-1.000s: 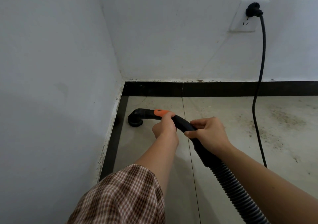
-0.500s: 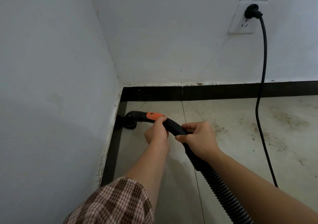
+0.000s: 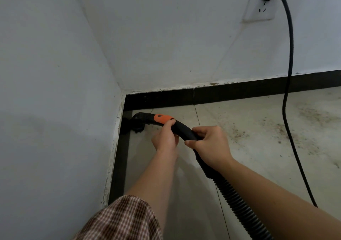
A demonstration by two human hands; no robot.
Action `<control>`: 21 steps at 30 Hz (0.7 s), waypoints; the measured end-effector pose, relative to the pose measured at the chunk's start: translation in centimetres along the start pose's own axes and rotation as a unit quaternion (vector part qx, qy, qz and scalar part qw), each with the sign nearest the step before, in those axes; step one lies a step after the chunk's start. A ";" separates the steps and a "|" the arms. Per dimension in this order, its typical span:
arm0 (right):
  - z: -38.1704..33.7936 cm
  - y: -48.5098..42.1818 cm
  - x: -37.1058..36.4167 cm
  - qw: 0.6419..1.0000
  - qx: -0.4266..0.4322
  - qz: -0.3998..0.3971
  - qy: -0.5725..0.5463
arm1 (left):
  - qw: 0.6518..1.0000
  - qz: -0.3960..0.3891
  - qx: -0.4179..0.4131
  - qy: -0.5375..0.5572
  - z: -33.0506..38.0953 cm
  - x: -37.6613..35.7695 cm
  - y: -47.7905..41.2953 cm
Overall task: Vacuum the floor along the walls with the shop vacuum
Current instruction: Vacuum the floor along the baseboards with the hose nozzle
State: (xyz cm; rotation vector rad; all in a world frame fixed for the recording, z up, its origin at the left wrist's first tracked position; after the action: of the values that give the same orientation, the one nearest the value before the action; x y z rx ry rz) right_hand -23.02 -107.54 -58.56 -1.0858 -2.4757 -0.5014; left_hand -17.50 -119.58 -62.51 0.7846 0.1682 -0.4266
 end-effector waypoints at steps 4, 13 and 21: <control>0.2 -0.5 -0.4 1.000 0.010 0.012 -0.001 | 1.000 -0.019 -0.012 -0.008 0.3 -0.1 -0.9; 0.4 -2.1 -1.5 0.999 0.027 0.036 -0.010 | 0.998 -0.055 -0.033 -0.012 1.1 -0.5 -2.8; 0.7 -2.8 -1.7 0.998 0.038 0.044 -0.019 | 0.997 -0.060 -0.039 0.014 1.0 -0.5 -3.7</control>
State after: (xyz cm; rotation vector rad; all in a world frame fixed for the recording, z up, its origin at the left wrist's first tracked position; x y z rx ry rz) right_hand -24.21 -110.08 -60.42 -1.1771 -2.4454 -0.3609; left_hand -19.55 -122.50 -64.08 0.7050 0.2569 -0.5199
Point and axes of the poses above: each hand's wrist, its own y-axis away from the middle knuckle, its own x-axis out of the back of the hand, z = x × y, the point moved 4 cm from there along -y, towards the middle knuckle, and after that the axes turned 8 degrees about -z, right-handed, at the moved point
